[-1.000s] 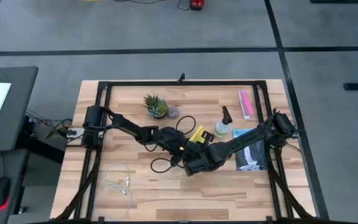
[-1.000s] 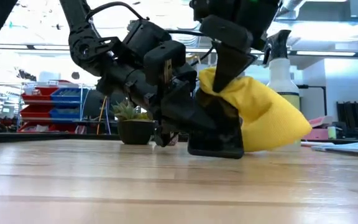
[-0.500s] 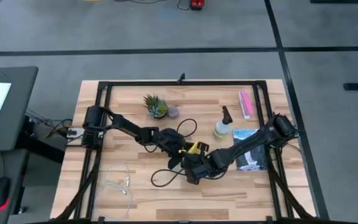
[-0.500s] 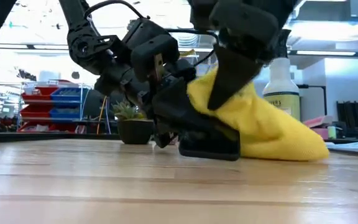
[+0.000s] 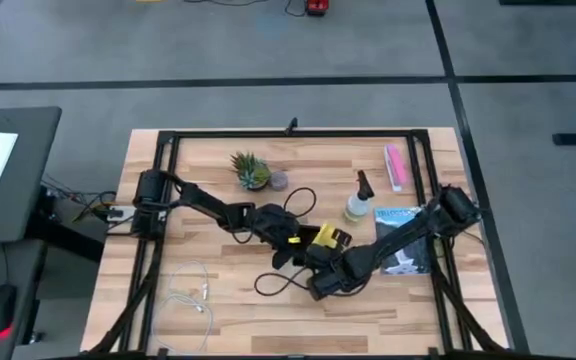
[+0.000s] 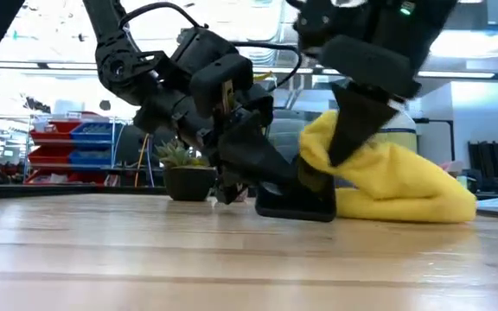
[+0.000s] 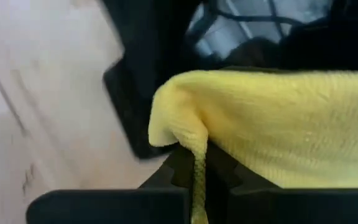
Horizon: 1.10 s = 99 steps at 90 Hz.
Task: Apply microfiber cloth
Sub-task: Wipe the front side of the cellphone using the yellow microfiber cloth
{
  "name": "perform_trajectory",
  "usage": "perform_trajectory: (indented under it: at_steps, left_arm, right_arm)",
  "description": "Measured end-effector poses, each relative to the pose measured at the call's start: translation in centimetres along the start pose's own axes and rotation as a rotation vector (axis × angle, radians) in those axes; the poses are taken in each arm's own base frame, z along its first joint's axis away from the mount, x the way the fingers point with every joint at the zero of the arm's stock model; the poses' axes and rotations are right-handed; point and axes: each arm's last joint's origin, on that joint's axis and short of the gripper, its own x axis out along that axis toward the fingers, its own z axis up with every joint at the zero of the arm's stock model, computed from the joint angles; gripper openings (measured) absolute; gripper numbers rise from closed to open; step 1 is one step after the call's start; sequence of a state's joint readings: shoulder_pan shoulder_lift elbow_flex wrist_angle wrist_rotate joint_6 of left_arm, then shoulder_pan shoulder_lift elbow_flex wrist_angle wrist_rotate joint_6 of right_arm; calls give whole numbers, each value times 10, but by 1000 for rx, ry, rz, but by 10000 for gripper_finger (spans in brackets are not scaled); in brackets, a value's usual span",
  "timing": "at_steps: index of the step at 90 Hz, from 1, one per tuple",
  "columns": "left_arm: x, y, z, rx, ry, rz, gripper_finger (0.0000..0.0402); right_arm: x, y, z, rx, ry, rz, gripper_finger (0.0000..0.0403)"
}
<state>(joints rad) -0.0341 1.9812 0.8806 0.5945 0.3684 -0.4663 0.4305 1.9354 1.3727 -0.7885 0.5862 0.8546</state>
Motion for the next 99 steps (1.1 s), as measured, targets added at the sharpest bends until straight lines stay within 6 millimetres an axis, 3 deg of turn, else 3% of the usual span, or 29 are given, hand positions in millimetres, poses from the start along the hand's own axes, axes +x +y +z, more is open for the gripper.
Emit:
perform_trajectory:
  at_steps: [16, 31, 53, 74, 99]
  left_arm:
    - [0, 1, -1, -7, 10, 18, 10]
    - [0, 1, -2, -6, 22, 15, 10]
    - [0, 1, -4, 7, 30, 8, 10]
    - [1, 0, -3, 38, 16, 34, 10]
    - [1, 0, -4, 38, 23, 30, 10]
  right_arm:
    - [-1, -5, 22, -31, -59, -23, 0]
    - [1, -3, 34, -41, -89, 60, 0]
    - [8, 5, 32, 7, -94, 203, 0]
    - [7, -10, 30, 87, -112, 30, 0]
    - [-8, -24, 37, 99, -182, -52, 0]
